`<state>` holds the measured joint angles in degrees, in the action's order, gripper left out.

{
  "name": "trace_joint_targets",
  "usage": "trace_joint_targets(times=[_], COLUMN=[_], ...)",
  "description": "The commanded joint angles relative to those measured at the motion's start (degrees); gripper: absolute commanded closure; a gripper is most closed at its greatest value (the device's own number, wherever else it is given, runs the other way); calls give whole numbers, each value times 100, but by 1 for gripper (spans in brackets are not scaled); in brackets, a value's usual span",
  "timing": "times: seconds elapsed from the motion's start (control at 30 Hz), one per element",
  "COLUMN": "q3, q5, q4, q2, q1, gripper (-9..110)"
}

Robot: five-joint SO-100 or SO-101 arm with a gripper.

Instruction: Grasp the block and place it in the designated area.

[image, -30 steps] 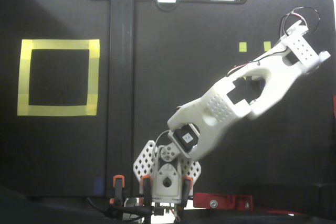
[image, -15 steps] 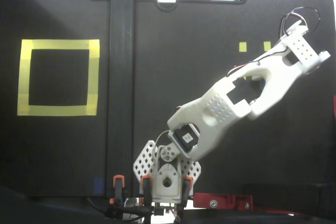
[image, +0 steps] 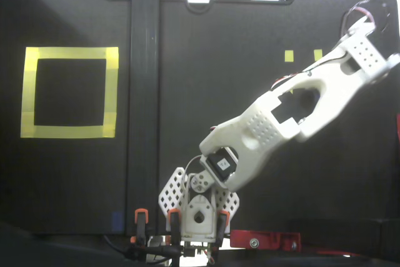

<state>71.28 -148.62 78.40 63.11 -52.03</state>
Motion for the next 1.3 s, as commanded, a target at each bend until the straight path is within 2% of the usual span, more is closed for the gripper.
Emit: trace_joint_targets(times=[0.0, 0.73, 1.27], q3=[-439, -756, -703], q5=[62, 510, 615], q4=[246, 1195, 1230], q2=[299, 1494, 1547], q1=[0, 44, 141], gripper=[82, 82, 82])
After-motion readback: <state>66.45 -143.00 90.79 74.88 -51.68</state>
